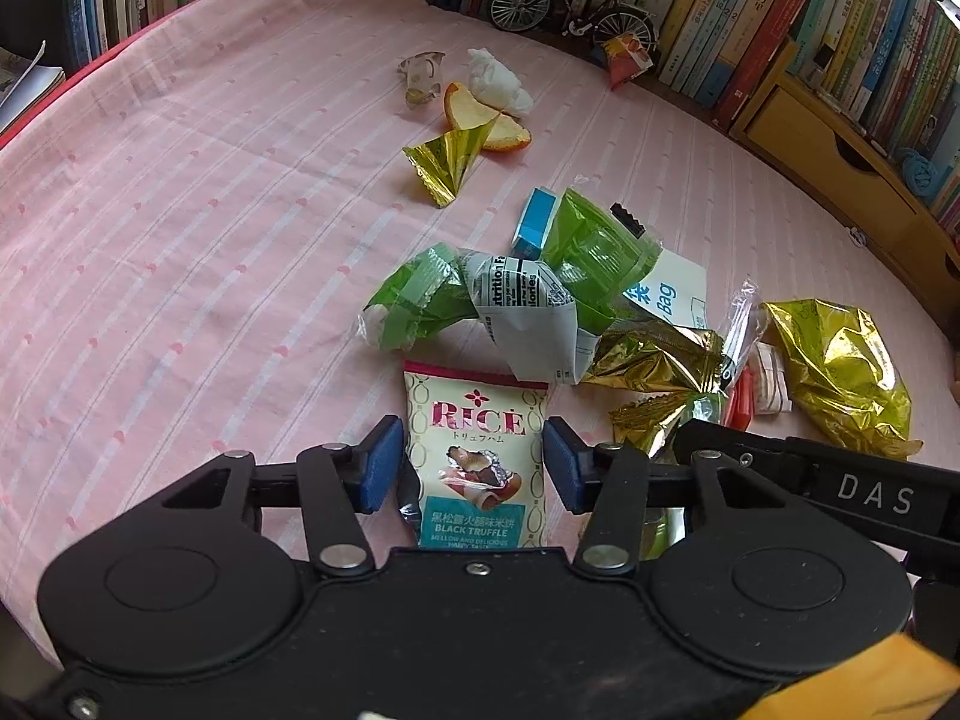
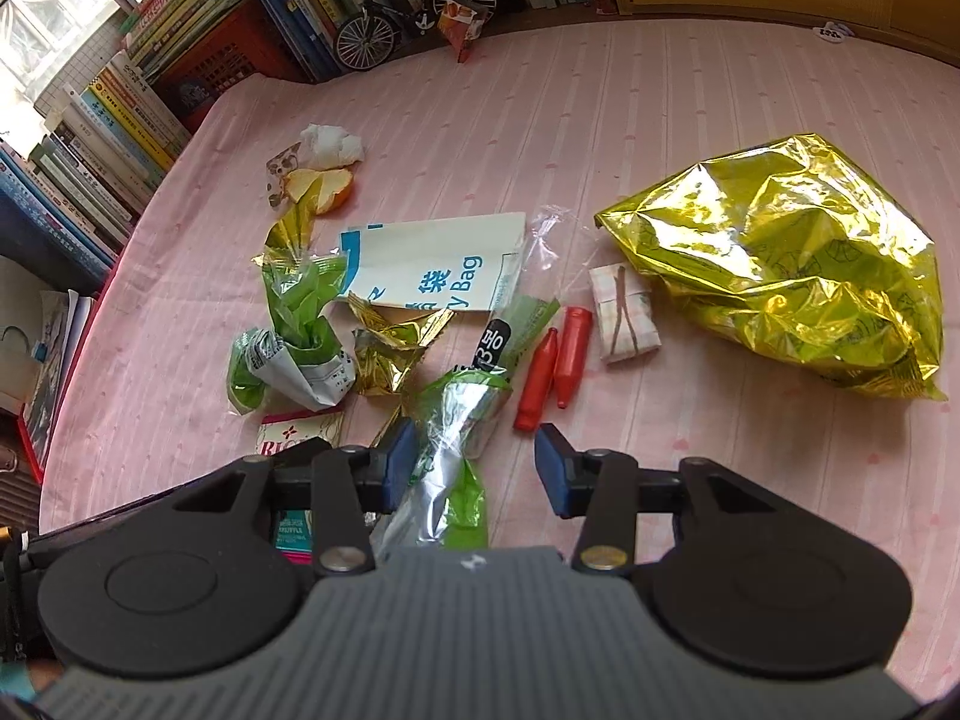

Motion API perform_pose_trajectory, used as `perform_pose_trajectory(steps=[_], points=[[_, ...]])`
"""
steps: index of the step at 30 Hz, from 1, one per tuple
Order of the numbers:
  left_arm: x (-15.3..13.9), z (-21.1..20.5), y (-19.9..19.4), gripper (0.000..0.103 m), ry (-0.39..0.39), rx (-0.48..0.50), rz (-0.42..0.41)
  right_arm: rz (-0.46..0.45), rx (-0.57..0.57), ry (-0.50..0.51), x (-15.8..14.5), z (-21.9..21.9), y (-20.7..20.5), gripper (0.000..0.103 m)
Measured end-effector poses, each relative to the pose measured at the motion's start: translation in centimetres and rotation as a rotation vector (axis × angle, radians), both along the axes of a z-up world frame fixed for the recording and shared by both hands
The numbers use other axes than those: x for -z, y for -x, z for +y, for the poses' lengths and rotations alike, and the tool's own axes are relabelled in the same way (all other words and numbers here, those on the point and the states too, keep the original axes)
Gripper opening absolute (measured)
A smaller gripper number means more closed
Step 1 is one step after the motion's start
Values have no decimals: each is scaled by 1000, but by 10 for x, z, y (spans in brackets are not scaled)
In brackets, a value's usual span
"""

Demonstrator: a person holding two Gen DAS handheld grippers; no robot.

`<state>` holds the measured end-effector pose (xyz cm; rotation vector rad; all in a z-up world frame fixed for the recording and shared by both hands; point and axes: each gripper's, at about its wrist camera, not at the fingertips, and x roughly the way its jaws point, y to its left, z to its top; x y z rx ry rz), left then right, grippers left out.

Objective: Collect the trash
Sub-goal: 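Grasp the RICE packet with the left gripper while the right grasps the green plastic wrapper, then carry the RICE packet and green wrapper down below the bed edge to the bin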

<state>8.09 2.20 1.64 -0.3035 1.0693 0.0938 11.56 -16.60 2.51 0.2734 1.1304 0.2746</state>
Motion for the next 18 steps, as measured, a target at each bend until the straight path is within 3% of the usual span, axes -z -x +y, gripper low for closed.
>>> perform_pose_trajectory(steps=[8, 10, 14, 18], points=[[5, 1, -3, 50, 35, -2, 8, 15, -11, 3, 6, 7, -5, 45], [5, 3, -4, 50, 60, -6, 9, 23, -10, -1, 7, 6, -7, 33], [2, 7, -3, 42, 103, -13, -6, -1, -8, 3, 3, 6, -5, 30], [-4, 5, 1, 41, 84, 5, -27, -28, 3, 19, -2, 4, -2, 30]])
